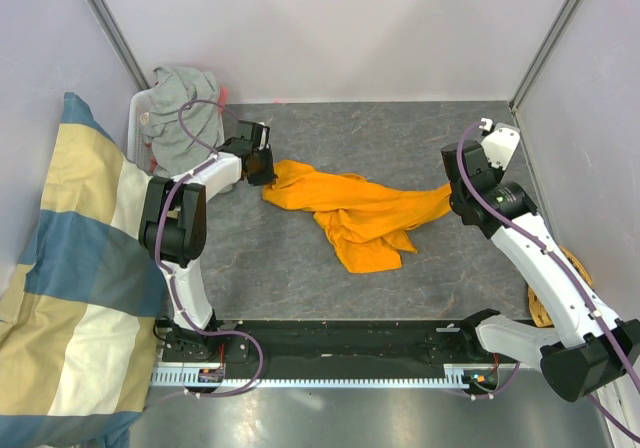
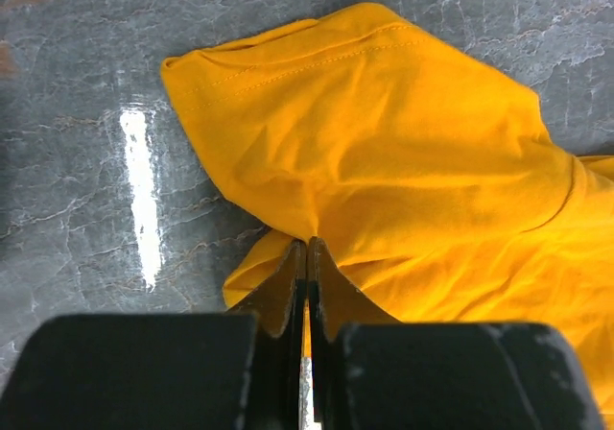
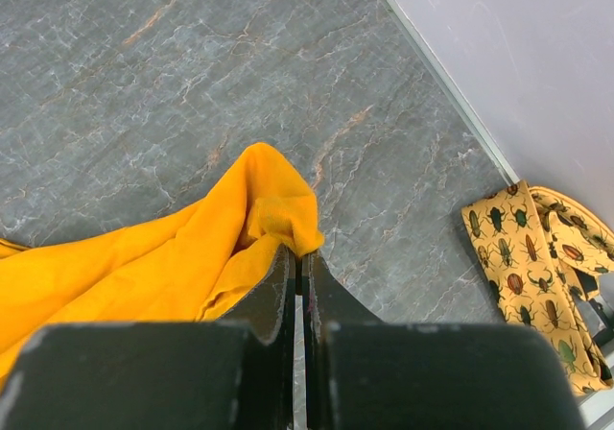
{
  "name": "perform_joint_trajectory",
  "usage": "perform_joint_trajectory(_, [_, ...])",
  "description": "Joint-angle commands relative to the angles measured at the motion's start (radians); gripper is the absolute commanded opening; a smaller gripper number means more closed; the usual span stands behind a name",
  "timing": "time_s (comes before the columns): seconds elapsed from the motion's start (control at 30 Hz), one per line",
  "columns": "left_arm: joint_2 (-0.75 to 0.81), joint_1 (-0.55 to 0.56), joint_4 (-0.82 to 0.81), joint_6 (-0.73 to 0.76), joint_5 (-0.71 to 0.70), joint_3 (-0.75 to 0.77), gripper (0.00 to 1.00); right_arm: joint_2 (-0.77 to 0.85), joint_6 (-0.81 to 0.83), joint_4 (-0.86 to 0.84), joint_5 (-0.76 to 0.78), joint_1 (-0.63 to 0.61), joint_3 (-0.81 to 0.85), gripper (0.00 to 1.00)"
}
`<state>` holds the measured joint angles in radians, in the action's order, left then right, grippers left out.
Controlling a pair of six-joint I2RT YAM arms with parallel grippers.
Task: Fold and stack the t-shirts
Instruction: Flatten the tshirt out
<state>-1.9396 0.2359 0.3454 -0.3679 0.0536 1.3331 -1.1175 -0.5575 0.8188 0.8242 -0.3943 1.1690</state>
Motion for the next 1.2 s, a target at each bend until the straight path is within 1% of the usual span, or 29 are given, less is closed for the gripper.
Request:
perform_joint_trajectory(0.0, [0.023,-0.001,0.033,0.018,-0.018,0.086,0.02,-0.004,-0.002,-0.04,0.003,0.009,-0.011,0.01])
perform_joint_trajectory(0.1, [0.077,-0.001,0.076,0.033,-0.018,0.17,0.02,-0.004,-0.007,-0.046,0.007,0.009,-0.017,0.0])
perform_joint_trajectory(0.13, [0.118,-0.001,0.105,0.043,-0.018,0.198,0.02,-0.002,-0.007,-0.044,0.01,0.011,-0.019,0.0])
perform_joint_trajectory(0.2, [0.158,-0.001,0.138,0.052,-0.018,0.299,0.02,-0.001,-0.01,-0.046,0.015,0.011,-0.017,0.0])
perform_joint_trajectory(0.23, [0.189,-0.001,0.182,0.06,-0.015,0.339,0.02,0.001,-0.009,-0.046,0.018,0.012,-0.019,0.0])
perform_joint_trajectory(0.27, [0.201,-0.001,0.202,0.063,-0.011,0.421,0.02,0.001,-0.01,-0.047,0.021,0.012,-0.017,0.0])
perform_joint_trajectory(0.33, [0.226,-0.003,0.243,0.073,0.002,0.501,0.02,0.005,-0.012,-0.047,0.026,0.012,-0.012,0.0])
perform_joint_trajectory(0.37, [0.252,-0.003,0.276,0.076,0.009,0.565,0.02,0.008,-0.013,-0.047,0.032,0.015,-0.009,0.0])
perform_joint_trajectory(0.43, [0.28,-0.003,0.3,0.089,0.014,0.636,0.02,0.015,-0.012,-0.046,0.036,0.014,0.0,0.0])
perform_joint_trajectory(0.53, [0.329,-0.001,0.336,0.107,0.005,0.685,0.02,0.024,-0.002,-0.046,0.052,0.015,0.014,0.0])
perform_joint_trajectory(0.8, [0.402,-0.006,0.405,0.142,-0.017,0.727,0.02,0.061,-0.002,-0.043,0.088,0.023,0.037,0.0])
perform_joint_trajectory(1.0, [0.404,-0.015,0.492,0.179,-0.051,0.919,0.02,0.077,0.065,-0.07,0.202,0.032,0.13,0.0])
perform_joint_trajectory(1.07, [0.404,-0.021,0.527,0.191,-0.095,0.986,0.02,0.076,0.093,-0.087,0.234,0.037,0.152,0.0])
perform_joint_trajectory(1.17, [0.412,-0.036,0.564,0.207,-0.121,1.061,0.02,0.074,0.129,-0.119,0.256,0.041,0.187,0.0])
